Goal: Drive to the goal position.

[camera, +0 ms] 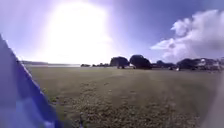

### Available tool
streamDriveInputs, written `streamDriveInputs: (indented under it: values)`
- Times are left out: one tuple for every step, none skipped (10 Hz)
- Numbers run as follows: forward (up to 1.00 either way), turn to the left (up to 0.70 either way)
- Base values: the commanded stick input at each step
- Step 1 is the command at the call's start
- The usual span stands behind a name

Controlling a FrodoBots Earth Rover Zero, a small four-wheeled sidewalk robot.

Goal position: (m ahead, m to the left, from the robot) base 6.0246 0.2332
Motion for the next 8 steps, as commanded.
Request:
streamDriveInputs:
  values:
    - [0.70, 0.00]
    - [0.70, 0.00]
    - [0.70, 0.00]
    - [0.70, 0.00]
    - [0.70, 0.00]
    - [0.70, 0.00]
    - [0.70, 0.00]
    - [0.70, 0.00]
